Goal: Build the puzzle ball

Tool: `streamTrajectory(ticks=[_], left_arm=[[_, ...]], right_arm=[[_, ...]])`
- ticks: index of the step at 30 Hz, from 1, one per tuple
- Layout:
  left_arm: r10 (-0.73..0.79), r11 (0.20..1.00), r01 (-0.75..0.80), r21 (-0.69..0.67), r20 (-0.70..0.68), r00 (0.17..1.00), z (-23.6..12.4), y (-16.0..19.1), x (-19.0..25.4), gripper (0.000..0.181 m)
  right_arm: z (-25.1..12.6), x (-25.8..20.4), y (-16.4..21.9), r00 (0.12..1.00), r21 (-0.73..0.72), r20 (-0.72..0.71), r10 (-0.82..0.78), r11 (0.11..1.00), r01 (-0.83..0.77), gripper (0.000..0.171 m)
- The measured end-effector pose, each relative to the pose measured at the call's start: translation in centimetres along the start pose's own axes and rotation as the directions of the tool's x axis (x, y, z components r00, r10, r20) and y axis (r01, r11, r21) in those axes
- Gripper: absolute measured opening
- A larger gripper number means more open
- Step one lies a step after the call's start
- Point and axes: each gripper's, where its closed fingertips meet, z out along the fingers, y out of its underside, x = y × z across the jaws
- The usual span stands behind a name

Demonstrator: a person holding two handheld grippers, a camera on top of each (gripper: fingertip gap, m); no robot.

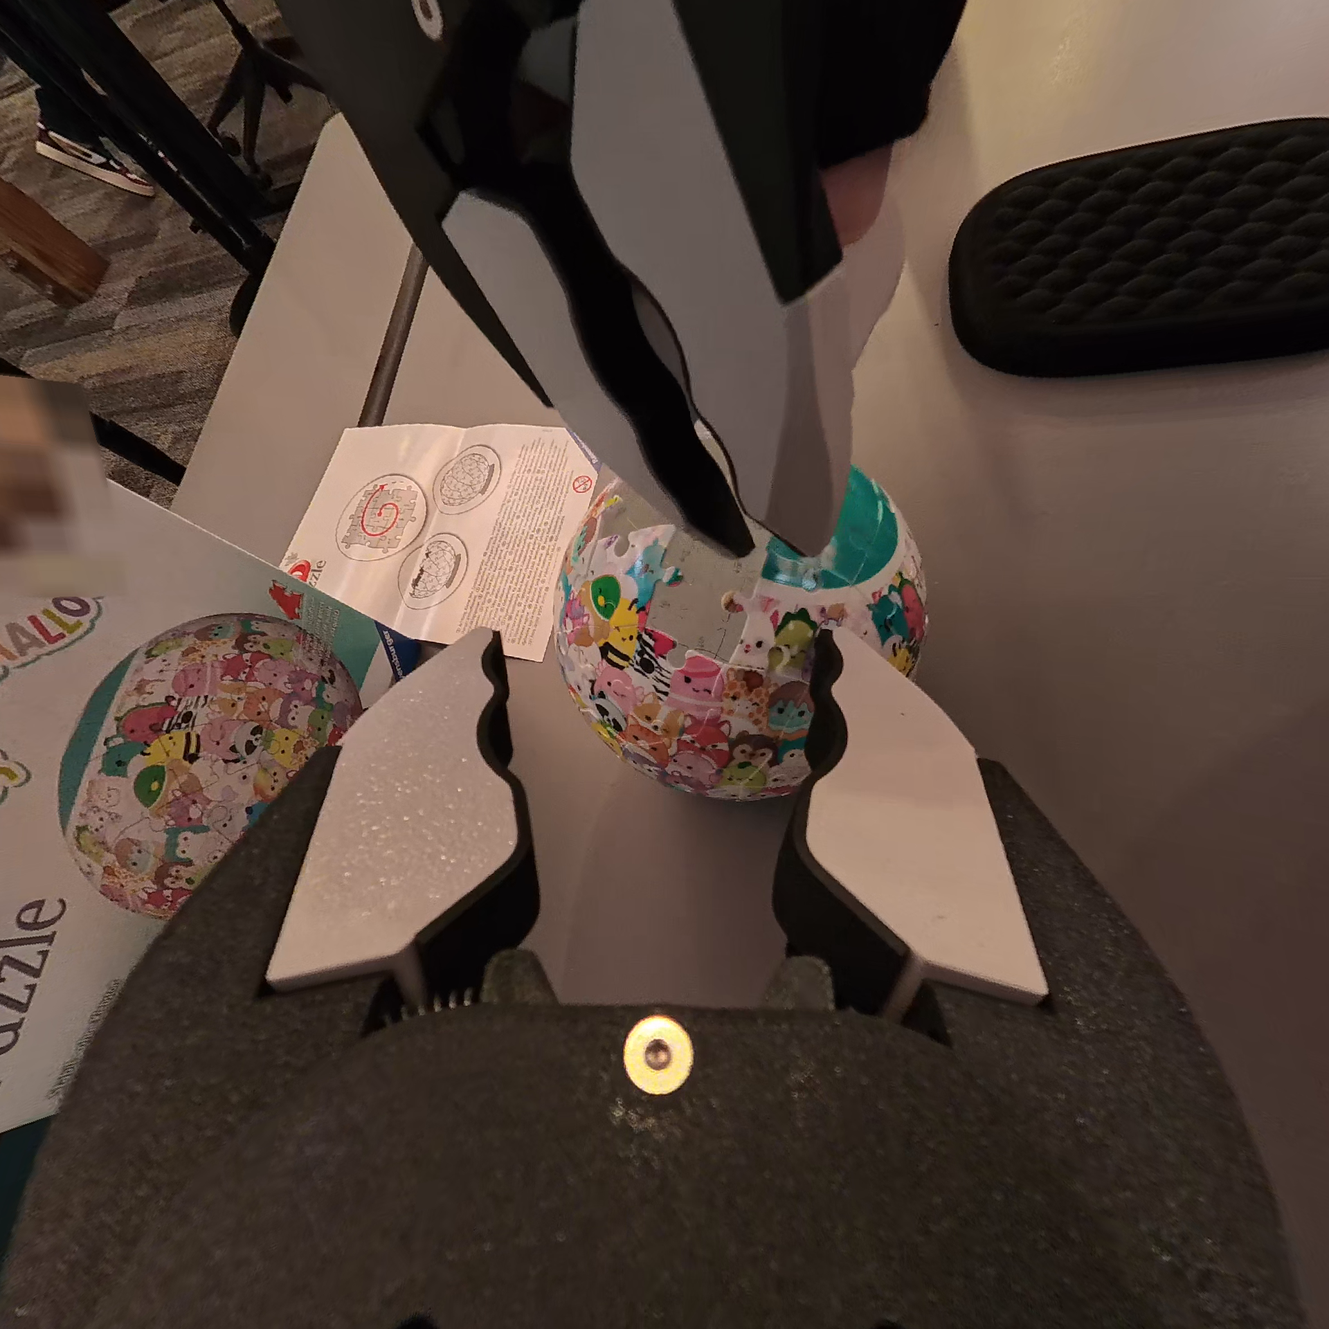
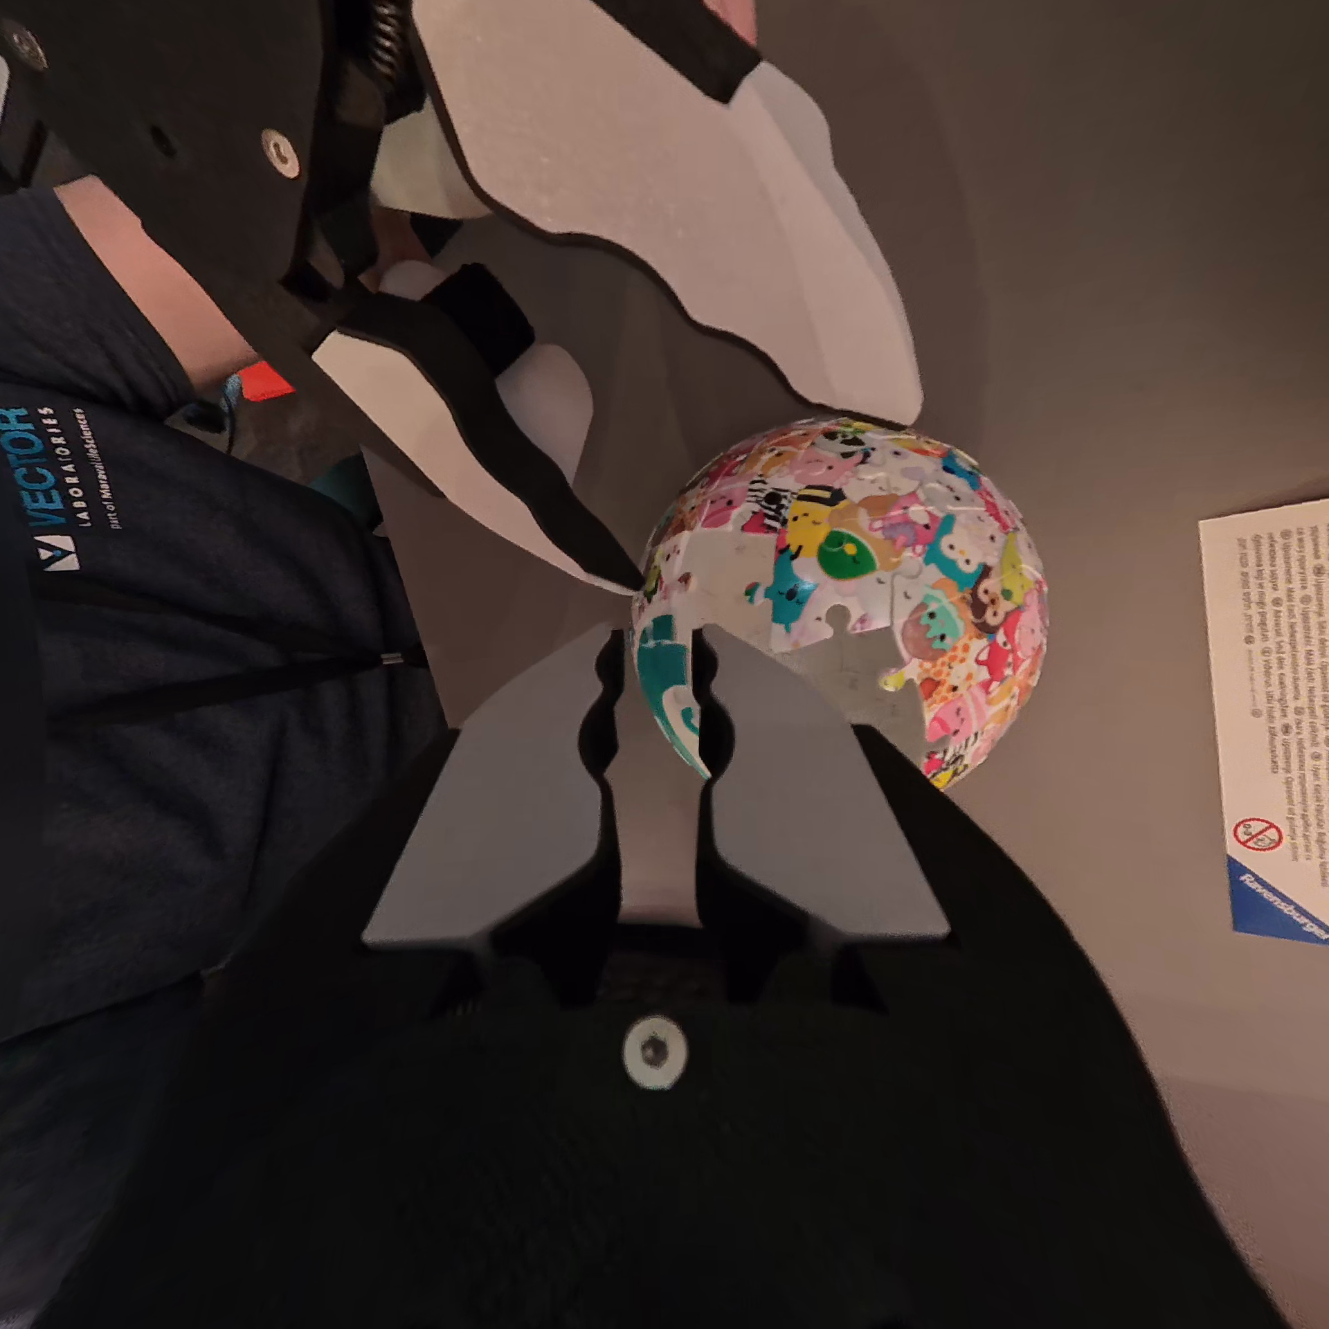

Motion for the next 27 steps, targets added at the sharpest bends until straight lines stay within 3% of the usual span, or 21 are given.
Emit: streamTrajectory(ticks=[27], left_arm=[[0.006, 1.0, -0.006, 0.008, 0.002, 1.0, 0.2, -0.2, 0.1, 0.08]], right_arm=[[1.0, 0.1, 0.5, 0.984, -0.01, 0.13, 0.122, 0.993, -0.122, 0.018]])
